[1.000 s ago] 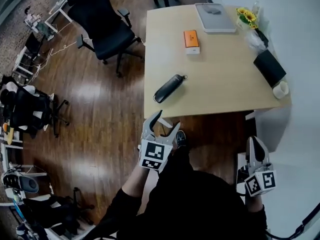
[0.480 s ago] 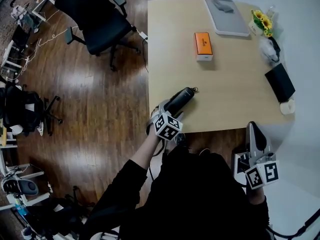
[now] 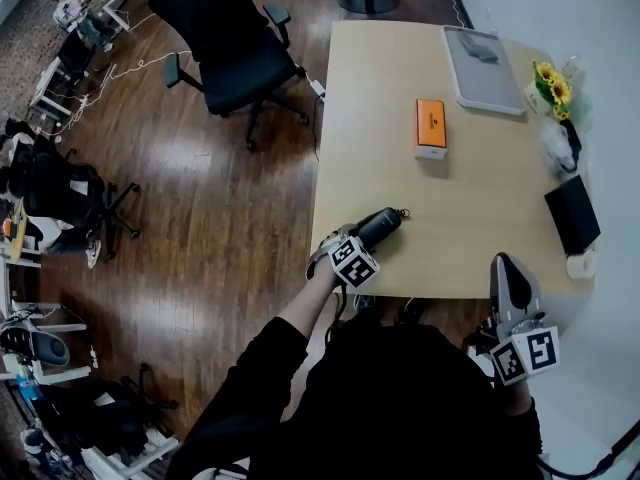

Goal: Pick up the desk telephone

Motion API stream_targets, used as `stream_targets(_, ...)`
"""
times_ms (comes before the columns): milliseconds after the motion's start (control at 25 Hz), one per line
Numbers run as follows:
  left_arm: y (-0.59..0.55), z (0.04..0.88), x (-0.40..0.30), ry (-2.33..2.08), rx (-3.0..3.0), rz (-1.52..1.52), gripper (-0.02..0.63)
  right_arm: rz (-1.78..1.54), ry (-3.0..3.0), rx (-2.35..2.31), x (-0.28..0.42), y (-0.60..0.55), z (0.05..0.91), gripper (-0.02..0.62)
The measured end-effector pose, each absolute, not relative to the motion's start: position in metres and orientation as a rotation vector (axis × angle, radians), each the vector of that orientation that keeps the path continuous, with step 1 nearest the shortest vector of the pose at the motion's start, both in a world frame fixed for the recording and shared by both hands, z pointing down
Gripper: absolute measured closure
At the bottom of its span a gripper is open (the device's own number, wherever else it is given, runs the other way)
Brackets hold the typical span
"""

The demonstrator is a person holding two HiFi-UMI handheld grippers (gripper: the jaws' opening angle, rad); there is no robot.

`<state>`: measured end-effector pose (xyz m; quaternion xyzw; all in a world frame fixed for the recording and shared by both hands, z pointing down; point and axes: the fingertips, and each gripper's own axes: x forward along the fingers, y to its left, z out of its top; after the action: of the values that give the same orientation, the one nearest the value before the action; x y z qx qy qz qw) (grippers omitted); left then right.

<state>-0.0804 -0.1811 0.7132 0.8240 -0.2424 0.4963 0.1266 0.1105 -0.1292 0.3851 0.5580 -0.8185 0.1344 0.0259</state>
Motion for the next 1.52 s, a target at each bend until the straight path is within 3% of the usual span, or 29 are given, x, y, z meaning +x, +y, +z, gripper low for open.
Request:
stream_targets(280,-0.180,0.725,-0.081,-0.625,2.366,1.543,0.314,0.441,-2.536,1.736,0.134,-0.134,0.388,0.595)
stream_targets(760,-0.178,0.713,-0.085,-0.803,2.368,1.378,0.345,0.482,-2.540,1.720,0.140,-0.136,0.399,0.595)
stream_targets(1160,-0.184,0.513,-0.065,-1.159,2.647,0.875,0.345,0.472,-2.581,1.700,0.134,-0.150,0.394,0.595)
stream_targets(1520,-0.180,0.405,-0.063,-1.407,2.815,0.783,0.345,0.461,-2.597,1.708,0.134,-0.155,0.390,0.595)
